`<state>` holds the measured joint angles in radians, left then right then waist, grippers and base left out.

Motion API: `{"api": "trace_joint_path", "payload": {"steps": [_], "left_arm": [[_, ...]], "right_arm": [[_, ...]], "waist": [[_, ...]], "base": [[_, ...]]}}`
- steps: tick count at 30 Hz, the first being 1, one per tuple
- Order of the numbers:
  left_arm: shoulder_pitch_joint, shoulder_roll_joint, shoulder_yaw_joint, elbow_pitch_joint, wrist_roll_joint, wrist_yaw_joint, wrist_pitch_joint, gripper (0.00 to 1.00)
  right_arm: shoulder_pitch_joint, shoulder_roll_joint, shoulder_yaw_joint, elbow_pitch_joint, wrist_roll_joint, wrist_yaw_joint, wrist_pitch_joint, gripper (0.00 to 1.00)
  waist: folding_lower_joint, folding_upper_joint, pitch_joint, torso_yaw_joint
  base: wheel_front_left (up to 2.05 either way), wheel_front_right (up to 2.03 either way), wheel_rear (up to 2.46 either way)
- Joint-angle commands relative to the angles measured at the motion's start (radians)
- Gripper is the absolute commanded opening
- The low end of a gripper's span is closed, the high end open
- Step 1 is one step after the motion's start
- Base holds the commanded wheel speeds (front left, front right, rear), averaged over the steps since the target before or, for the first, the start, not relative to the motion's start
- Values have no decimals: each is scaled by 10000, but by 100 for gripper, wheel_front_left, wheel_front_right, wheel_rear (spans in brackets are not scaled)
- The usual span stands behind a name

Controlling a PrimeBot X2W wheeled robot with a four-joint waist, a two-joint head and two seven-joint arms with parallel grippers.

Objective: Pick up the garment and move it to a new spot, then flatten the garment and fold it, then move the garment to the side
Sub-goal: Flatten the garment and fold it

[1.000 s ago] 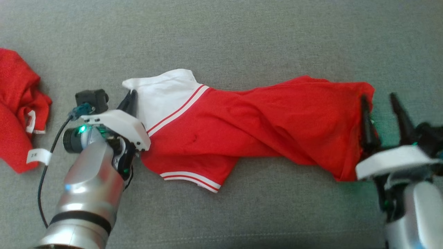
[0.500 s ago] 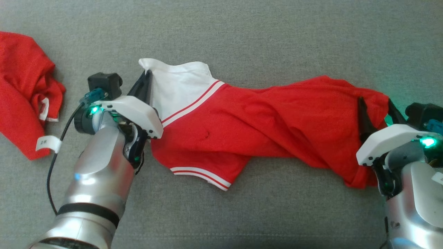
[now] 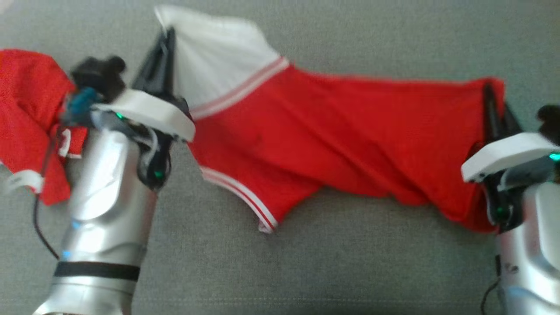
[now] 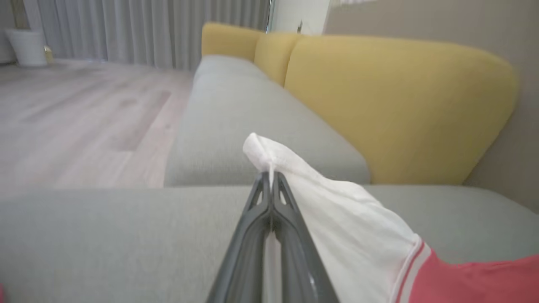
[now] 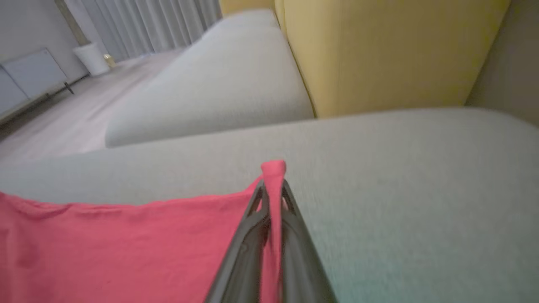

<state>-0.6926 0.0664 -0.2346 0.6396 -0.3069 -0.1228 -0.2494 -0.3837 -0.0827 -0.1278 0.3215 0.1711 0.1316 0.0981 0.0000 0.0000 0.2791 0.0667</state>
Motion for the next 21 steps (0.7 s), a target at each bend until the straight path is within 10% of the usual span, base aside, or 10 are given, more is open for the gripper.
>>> {"api": "trace_joint_path", "payload": {"steps": [1, 9, 21], "left_arm": [[-183, 412, 499, -943, 172, 47, -123, 0], [-217, 498, 957, -4458, 841, 19, -123, 0], [-1214, 591, 674, -5992, 864, 64, 856, 0]], "right_arm": [[-383, -185, 303, -755, 97, -9, -203, 0], [-558, -593, 433, -3437, 297, -9, -16, 0], [-1017, -814, 170, -5645, 522, -9, 1107, 0]], "waist": [[0, 0, -276, 5], [0, 0, -1576, 16], [0, 0, -3072, 1]], "base": [[0, 0, 0], [0, 0, 0], [0, 0, 0]]}}
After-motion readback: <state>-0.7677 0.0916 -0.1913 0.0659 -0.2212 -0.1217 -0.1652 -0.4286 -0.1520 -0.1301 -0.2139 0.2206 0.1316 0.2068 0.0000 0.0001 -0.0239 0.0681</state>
